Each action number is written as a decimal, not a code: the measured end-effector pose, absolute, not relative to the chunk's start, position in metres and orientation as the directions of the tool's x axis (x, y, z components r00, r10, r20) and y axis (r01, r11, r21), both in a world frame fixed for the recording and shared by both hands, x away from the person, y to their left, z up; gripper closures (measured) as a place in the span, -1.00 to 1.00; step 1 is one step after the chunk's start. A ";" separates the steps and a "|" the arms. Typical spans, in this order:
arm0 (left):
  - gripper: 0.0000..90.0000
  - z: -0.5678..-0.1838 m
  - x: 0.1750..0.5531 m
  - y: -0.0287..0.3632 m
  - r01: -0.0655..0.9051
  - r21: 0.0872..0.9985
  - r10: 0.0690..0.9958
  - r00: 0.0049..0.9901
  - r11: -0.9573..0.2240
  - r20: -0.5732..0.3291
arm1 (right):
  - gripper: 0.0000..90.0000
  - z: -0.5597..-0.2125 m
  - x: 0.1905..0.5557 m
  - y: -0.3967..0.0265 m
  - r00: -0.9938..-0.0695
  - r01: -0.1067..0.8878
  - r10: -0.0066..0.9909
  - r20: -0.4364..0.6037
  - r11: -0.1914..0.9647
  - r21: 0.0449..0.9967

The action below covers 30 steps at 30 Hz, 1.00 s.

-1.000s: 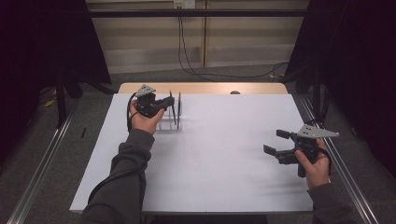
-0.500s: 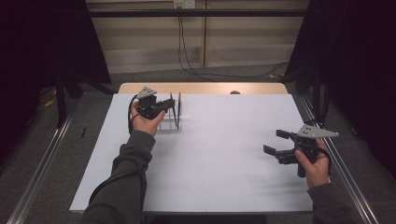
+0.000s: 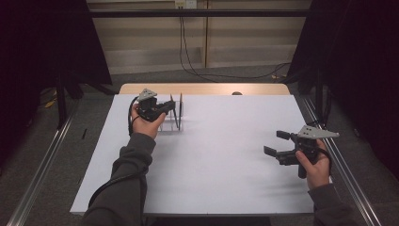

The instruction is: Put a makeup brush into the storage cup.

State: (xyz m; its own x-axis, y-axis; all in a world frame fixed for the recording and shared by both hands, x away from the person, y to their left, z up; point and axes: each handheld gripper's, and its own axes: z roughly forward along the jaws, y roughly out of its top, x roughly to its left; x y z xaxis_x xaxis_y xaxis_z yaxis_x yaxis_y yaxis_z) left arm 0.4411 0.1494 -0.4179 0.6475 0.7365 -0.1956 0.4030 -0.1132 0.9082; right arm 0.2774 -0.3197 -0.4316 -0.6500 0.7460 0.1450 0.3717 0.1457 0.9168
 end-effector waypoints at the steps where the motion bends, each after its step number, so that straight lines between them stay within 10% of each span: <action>1: 0.86 -0.418 0.441 0.149 0.402 0.908 0.737 0.647 -0.114 -0.195 | -0.81 -0.432 0.278 -0.320 -0.649 0.371 0.747 0.144 0.146 0.917; 11: 0.83 -0.421 0.437 0.149 0.411 0.905 0.724 0.656 -0.105 -0.214 | -0.81 -0.430 0.274 -0.319 -0.654 0.368 0.745 0.136 0.156 0.917; 30: 0.02 -0.421 0.437 0.153 0.386 0.918 0.770 0.613 -0.096 -0.177 | -0.81 -0.429 0.273 -0.318 -0.657 0.365 0.743 0.131 0.161 0.917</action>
